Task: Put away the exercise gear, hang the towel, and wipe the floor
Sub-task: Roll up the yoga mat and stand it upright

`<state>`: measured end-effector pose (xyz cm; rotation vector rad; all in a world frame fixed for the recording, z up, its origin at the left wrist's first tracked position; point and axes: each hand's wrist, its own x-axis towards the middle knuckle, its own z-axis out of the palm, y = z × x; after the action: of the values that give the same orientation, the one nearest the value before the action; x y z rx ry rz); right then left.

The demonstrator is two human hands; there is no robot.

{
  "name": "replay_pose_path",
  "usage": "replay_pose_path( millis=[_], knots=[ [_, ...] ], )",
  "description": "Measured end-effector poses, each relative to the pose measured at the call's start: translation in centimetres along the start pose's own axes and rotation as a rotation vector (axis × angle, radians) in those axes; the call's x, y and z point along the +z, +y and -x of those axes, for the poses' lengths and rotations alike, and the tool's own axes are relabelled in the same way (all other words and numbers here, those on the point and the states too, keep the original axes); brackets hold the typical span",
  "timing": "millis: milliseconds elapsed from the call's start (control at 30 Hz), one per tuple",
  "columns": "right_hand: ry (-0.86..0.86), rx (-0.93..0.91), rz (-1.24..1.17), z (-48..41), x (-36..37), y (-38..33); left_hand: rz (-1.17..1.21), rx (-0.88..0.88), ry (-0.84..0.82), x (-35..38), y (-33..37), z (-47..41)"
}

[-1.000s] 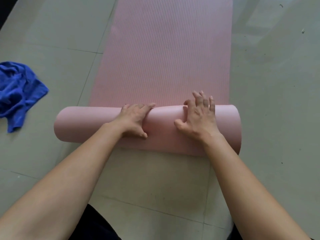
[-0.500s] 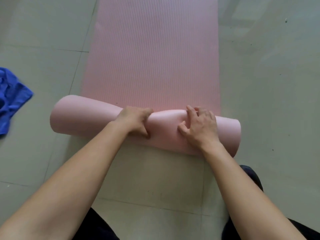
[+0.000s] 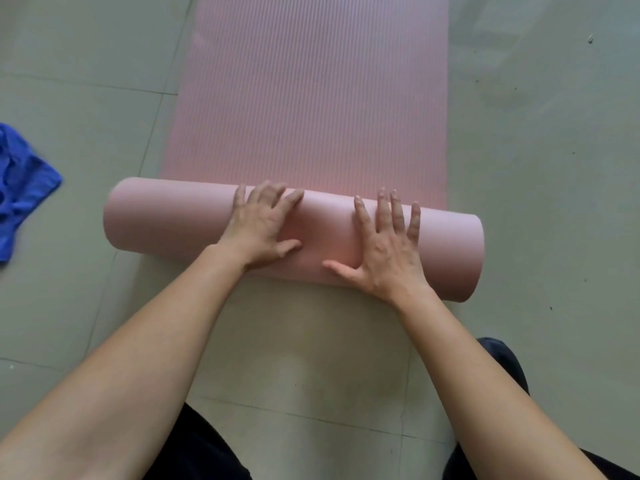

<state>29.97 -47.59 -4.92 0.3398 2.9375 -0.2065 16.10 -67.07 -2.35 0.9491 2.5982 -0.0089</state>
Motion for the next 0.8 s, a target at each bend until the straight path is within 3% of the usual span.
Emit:
replay_pose_path(
  millis=[100,167,300,433,667,800],
  knots=[
    [-0.030,0.027,-0.026,-0.5,-0.7,-0.1,-0.047,-0.014,-0.287,0.5,-0.3,-0.4],
    [-0.080,-0.007,0.000,-0.8,-1.0,-0.1,-0.196,-0.018,-0.370,1.3,0.0,-0.7],
    [-0.267,-0.054,0.121,-0.9,-1.0,-0.3,-0.202,-0.048,-0.295,1.9,0.9,-0.9],
    [-0.207,-0.032,0.013,-2.0,-3.9,0.4,-0.004,-0.059,-0.216,-1.8,0.4,-1.0],
    [-0.340,-0.162,-0.129,-3.8,-9.6,2.0,0.132,-0.025,-0.496,-7.5,-0.6,-2.0],
    [-0.184,0.013,-0.044,-2.9,-7.9,1.9,0.070,-0.095,-0.388,-6.3,-1.4,-2.6]
  ],
)
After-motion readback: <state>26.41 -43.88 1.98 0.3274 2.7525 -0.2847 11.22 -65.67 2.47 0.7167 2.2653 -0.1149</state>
